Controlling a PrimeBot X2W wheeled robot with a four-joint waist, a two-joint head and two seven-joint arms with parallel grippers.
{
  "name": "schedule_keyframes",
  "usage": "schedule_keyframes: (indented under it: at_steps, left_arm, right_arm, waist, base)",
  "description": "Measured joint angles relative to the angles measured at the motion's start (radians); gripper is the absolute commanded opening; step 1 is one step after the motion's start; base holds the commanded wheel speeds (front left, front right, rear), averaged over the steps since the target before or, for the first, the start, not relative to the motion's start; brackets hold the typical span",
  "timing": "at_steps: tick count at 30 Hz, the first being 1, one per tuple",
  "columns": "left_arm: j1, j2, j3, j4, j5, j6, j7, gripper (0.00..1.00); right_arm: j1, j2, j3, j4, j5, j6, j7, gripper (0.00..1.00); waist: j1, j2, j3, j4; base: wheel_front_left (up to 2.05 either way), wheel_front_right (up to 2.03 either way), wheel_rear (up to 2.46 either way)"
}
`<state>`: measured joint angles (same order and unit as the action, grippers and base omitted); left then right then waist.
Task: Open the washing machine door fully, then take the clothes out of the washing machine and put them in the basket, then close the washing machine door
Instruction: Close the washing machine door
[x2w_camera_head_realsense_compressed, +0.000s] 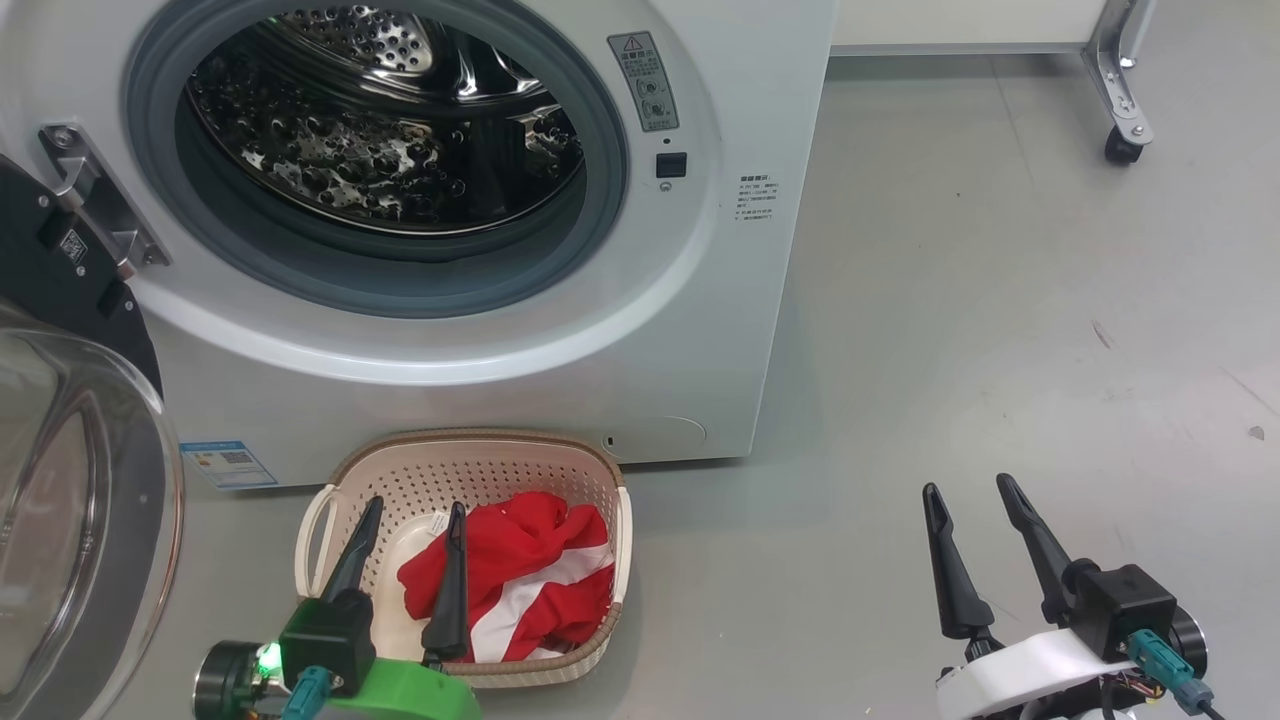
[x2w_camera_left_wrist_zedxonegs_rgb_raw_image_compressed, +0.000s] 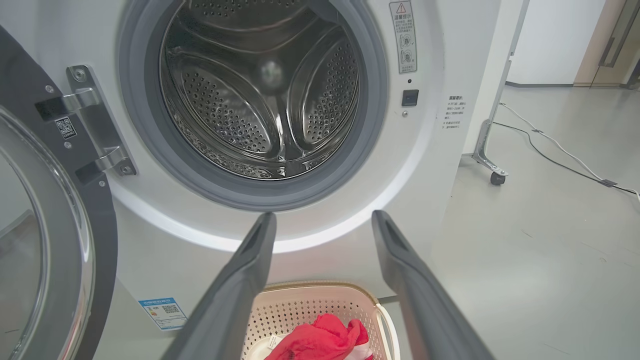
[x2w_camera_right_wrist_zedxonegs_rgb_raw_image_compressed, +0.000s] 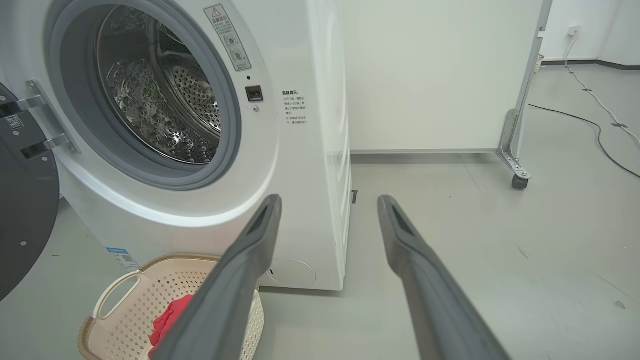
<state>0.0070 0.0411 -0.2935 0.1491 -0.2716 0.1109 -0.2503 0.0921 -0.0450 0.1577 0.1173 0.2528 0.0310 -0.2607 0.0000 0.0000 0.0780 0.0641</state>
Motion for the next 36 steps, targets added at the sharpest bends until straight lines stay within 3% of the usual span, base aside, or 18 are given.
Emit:
schedule_keyframes:
  at_steps: [19, 36]
  left_arm:
    - [0.015, 0.001, -0.001, -0.028, 0.018, 0.003, 0.012, 1.00]
    - [0.019, 0.001, -0.004, -0.047, 0.021, 0.003, 0.030, 1.00]
  right_arm:
    - [0.004, 0.001, 0.007, -0.008, 0.000, -0.008, 0.000, 1.00]
    - [0.004, 0.001, 0.008, -0.012, 0.000, -0.009, 0.000, 1.00]
  waist:
    - [0.0000, 0.0000, -0.004, -0.008]
    - [0.0000, 0.0000, -0.004, -0.010]
  base:
    - [-0.12, 0.12, 0.00]
    - [-0.77, 0.77, 0.00]
